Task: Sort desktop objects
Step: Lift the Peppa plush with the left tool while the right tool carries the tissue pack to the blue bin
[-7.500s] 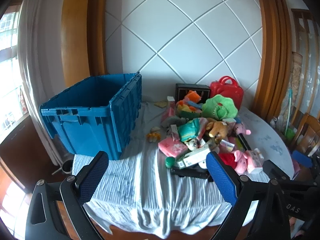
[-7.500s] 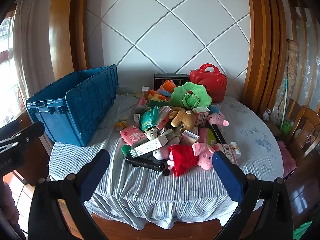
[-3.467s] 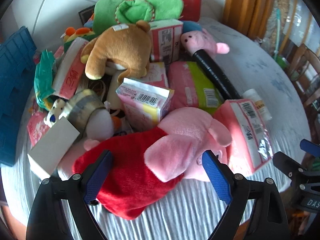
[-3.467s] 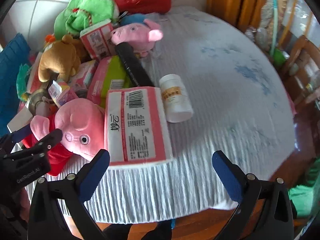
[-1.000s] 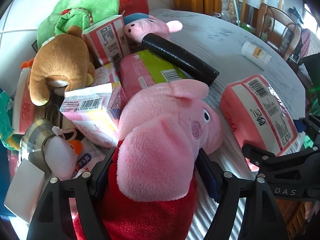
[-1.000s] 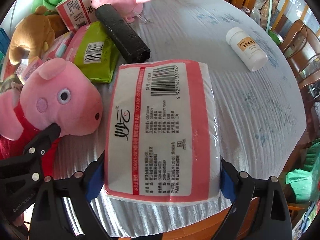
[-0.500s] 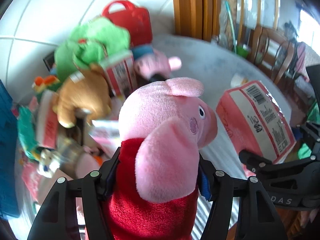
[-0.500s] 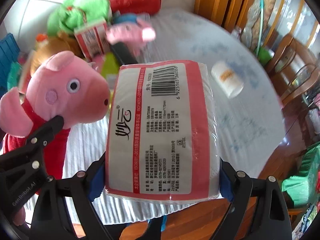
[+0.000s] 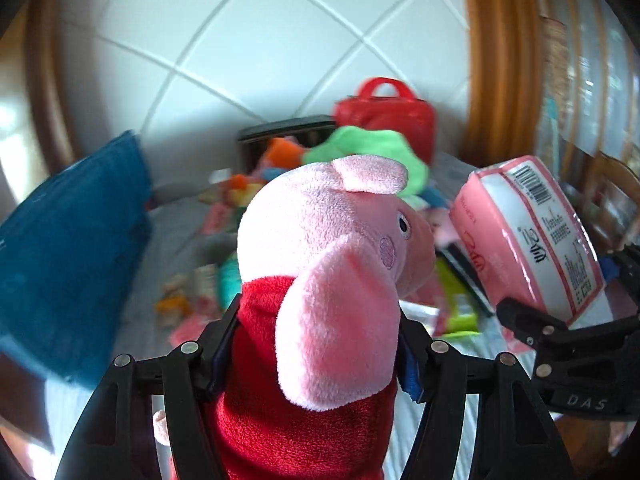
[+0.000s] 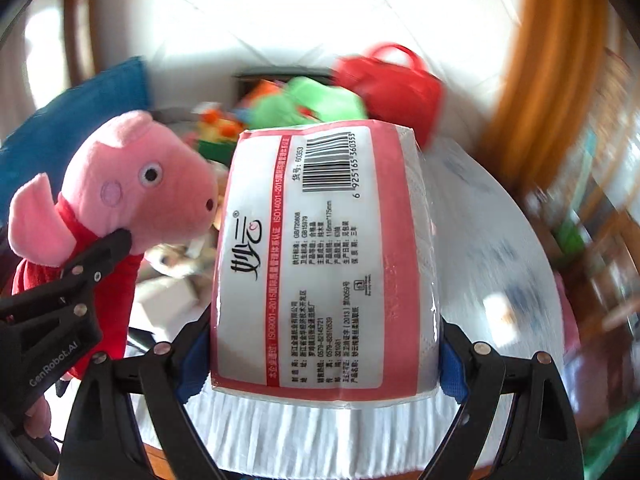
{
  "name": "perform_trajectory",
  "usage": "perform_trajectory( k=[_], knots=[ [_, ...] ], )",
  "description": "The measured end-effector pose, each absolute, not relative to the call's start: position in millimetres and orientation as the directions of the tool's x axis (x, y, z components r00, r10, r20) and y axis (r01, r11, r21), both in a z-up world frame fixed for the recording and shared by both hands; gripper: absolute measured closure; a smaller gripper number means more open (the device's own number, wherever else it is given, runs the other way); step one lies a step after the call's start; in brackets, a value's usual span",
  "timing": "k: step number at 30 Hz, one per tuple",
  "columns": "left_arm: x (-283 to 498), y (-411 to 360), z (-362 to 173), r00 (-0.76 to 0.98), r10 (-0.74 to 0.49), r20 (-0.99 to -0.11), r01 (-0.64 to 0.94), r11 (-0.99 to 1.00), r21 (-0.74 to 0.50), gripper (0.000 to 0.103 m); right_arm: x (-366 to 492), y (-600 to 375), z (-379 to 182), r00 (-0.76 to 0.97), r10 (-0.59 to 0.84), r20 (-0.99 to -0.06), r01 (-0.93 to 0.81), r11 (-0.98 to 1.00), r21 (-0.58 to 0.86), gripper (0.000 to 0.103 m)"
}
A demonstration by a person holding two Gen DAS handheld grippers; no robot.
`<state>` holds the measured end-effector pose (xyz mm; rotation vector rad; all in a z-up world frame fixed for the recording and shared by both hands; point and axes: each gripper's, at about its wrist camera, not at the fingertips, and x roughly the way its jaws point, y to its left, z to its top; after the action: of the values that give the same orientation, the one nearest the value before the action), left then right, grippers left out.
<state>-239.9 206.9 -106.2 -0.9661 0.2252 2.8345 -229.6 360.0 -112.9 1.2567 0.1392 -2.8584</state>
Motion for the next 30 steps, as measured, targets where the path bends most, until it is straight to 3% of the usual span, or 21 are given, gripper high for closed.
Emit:
perform_trajectory(
  k=[13, 25, 30],
  knots=[
    [-191.7, 54.2, -57.3, -0.814, -0.282, -0.509, 0.261, -0.959, 0.113, 0.039, -241.6, 190.8, -62.4, -0.701, -0.299, -0.648, 0.451, -0.889, -0.078, 0.012],
    [-215.1, -131.7, 26.3, -0.853, -0.407, -0.327, 0.389, -0.913, 0.122, 0.038, -293.8, -5.3, 20.2, -0.753, -0.436, -0.493, 0.541, -0.837, -0.085, 0.012],
    [-264.7, -222.4, 37.3, -0.838, -0.402, -0.371, 0.381, -0.915, 0.131, 0.038, -335.6, -101.3, 40.4, -0.756, -0.421, -0.501, 0.511, -0.858, -0.05, 0.012]
  ],
)
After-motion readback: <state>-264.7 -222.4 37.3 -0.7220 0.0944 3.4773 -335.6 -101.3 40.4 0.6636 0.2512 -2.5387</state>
